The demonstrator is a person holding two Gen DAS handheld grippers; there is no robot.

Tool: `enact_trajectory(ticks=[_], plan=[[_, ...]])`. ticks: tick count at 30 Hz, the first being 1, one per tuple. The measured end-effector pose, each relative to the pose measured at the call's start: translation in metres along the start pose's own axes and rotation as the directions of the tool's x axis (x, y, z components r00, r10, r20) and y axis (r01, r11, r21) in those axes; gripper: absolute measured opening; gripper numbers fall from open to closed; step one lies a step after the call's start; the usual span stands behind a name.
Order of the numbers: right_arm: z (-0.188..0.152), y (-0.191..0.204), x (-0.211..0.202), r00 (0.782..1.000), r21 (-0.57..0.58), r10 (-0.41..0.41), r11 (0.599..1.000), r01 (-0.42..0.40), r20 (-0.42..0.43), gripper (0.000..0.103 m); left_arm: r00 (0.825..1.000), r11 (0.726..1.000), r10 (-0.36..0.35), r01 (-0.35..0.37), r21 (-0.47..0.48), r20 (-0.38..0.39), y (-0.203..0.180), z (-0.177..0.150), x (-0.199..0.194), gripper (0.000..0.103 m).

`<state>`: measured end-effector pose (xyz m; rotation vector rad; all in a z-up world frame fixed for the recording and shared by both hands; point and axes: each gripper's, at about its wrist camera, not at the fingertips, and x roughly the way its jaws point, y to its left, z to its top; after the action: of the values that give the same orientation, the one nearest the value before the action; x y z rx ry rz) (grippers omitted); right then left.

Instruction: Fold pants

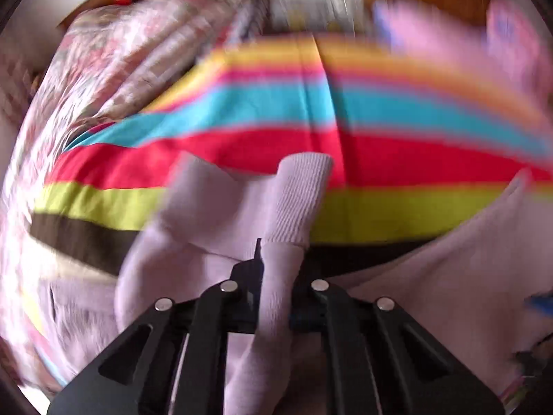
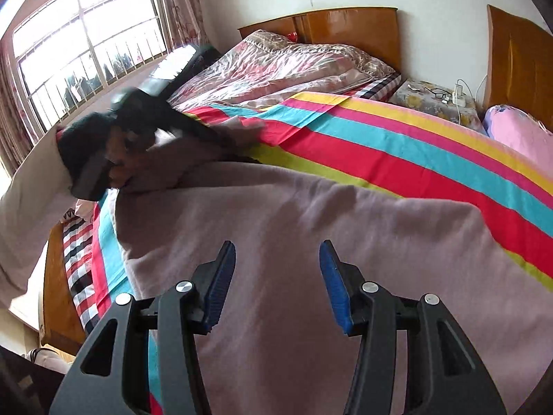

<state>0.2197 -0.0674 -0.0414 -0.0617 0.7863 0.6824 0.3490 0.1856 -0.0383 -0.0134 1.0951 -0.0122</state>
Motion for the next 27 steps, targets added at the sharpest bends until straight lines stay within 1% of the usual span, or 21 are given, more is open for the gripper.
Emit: enact_trajectory(ticks=[1,2,3,4,5,6,7,8,9,10,11,12,13,14,16,17,18,19,22,26,27], plan=[[-0.001,0.001,-0.001,1.000,0.001,0.000,1.000,0.000,0.001,0.050,0.996,0.996,-0.026,0.033,-0.084,0.084,0.025,-0.009,-0.029,0.009],[-0.001,0.003,-0.003,1.000,0.001,0.002,1.000,-0.002,0.003,0.050,0.988,0.987,-0.041,0.063,-0.150,0.146,0.046,-0.017,-0.051,0.009],[-0.002,0.004,-0.004,1.000,0.000,0.009,1.000,-0.009,0.006,0.050,0.977,0.972,-0.058,0.102,-0.214,0.204,0.069,-0.030,-0.071,0.009],[-0.002,0.007,-0.004,1.000,0.000,0.019,1.000,-0.019,0.009,0.050,0.963,0.948,-0.070,0.146,-0.281,0.261,0.095,-0.046,-0.090,0.009],[-0.002,0.011,-0.004,0.999,-0.005,0.036,0.999,-0.036,0.010,0.051,0.941,0.917,-0.080,0.199,-0.345,0.329,0.126,-0.069,-0.108,0.009],[-0.001,0.017,-0.003,0.998,-0.013,0.058,0.998,-0.057,0.009,0.051,0.923,0.888,-0.077,0.235,-0.395,0.376,0.152,-0.090,-0.118,0.010],[0.000,0.022,-0.001,0.997,-0.025,0.079,0.997,-0.079,0.005,0.051,0.918,0.855,-0.050,0.243,-0.458,0.393,0.179,-0.112,-0.122,0.013],[0.002,0.032,0.004,0.994,-0.045,0.109,0.993,-0.109,-0.007,0.051,0.927,0.829,-0.026,0.230,-0.510,0.375,0.202,-0.129,-0.116,0.013],[0.003,0.044,0.010,0.991,-0.071,0.132,0.989,-0.133,-0.021,0.051,0.935,0.809,-0.026,0.227,-0.542,0.353,0.220,-0.142,-0.106,0.017],[0.004,0.056,0.015,0.988,-0.096,0.148,0.984,-0.151,-0.033,0.051,0.937,0.785,-0.044,0.247,-0.568,0.347,0.236,-0.155,-0.092,0.024],[0.004,0.071,0.023,0.984,-0.131,0.167,0.976,-0.173,-0.053,0.051,0.940,0.756,-0.058,0.261,-0.601,0.336,0.253,-0.169,-0.072,0.027],[0.004,0.083,0.029,0.982,-0.156,0.175,0.970,-0.184,-0.072,0.051,0.950,0.741,-0.057,0.246,-0.625,0.307,0.263,-0.177,-0.058,0.029],[0.004,0.094,0.035,0.980,-0.180,0.177,0.965,-0.191,-0.093,0.050,0.944,0.733,-0.077,0.272,-0.623,0.321,0.271,-0.184,-0.046,0.030],[0.003,0.107,0.041,0.977,-0.209,0.179,0.957,-0.200,-0.117,0.050,0.930,0.729,-0.083,0.301,-0.615,0.357,0.272,-0.188,-0.045,0.031],[0.000,0.121,0.047,0.972,-0.239,0.183,0.947,-0.214,-0.144,0.049,0.908,0.719,-0.096,0.346,-0.603,0.407,0.272,-0.191,-0.048,0.043],[-0.003,0.128,0.051,0.967,-0.248,0.194,0.941,-0.231,-0.164,0.049,0.899,0.716,-0.099,0.363,-0.596,0.427,0.271,-0.191,-0.050,0.046],[-0.006,0.133,0.053,0.963,-0.260,0.201,0.934,-0.244,-0.180,0.043,0.894,0.716,-0.100,0.370,-0.592,0.437,0.270,-0.191,-0.051,0.050],[-0.009,0.137,0.055,0.962,-0.272,0.199,0.930,-0.246,-0.188,0.036,0.892,0.715,-0.098,0.372,-0.592,0.442,0.266,-0.189,-0.049,0.050],[-0.015,0.146,0.063,0.958,-0.303,0.181,0.921,-0.245,-0.223,0.024,0.883,0.710,-0.096,0.384,-0.590,0.459,0.258,-0.199,-0.055,0.049],[-0.017,0.156,0.068,0.952,-0.347,0.183,0.900,-0.263,-0.246,0.022,0.869,0.691,-0.118,0.420,-0.588,0.482,0.259,-0.207,-0.059,0.048],[-0.018,0.160,0.071,0.953,-0.367,0.170,0.894,-0.256,-0.251,0.022,0.867,0.690,-0.120,0.423,-0.588,0.483,0.260,-0.208,-0.059,0.047]])
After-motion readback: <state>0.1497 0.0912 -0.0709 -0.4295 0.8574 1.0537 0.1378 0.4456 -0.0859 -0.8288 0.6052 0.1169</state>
